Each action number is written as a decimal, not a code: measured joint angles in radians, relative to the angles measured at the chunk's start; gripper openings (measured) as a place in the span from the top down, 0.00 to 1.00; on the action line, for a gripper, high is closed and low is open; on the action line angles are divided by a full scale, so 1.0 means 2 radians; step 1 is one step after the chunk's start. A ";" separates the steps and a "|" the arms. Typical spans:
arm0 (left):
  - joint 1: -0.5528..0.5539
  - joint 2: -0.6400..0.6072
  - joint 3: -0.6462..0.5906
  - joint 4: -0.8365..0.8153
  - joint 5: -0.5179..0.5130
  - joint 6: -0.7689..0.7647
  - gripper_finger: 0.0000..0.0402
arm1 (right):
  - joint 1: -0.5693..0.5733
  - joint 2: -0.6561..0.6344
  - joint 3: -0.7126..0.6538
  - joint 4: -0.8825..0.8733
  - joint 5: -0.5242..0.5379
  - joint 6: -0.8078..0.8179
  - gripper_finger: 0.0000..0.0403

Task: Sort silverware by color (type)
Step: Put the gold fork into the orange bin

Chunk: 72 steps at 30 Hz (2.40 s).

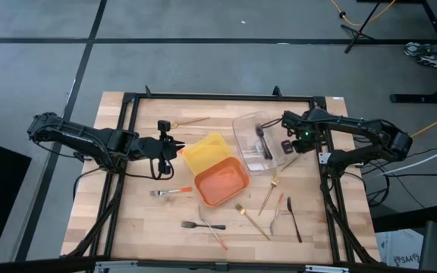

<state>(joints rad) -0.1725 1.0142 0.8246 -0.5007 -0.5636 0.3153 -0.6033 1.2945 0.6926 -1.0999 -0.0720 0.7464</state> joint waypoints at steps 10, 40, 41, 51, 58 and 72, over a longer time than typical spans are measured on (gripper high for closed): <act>0.000 0.000 0.000 0.000 0.000 0.000 0.91 | 0.000 -0.002 0.000 0.017 0.001 0.042 0.86; 0.000 0.000 0.000 0.000 0.000 0.000 0.91 | 0.071 -0.072 -0.018 0.012 0.066 0.411 0.86; 0.000 0.000 0.000 0.000 0.000 0.000 0.91 | 0.079 -0.072 -0.028 0.028 0.066 0.426 0.86; 0.000 0.000 0.000 0.000 0.000 0.000 0.91 | 0.110 -0.072 -0.074 0.088 0.087 0.506 0.86; 0.000 0.000 0.000 0.000 0.000 0.000 0.91 | 0.109 -0.072 -0.089 0.088 0.088 0.519 0.86; 0.000 0.000 0.000 0.000 0.000 0.001 0.91 | 0.109 -0.073 -0.130 0.131 0.085 0.534 0.86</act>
<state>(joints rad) -0.1723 1.0142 0.8246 -0.5007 -0.5636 0.3164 -0.3859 1.1488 0.4332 -0.8372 0.0971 1.8141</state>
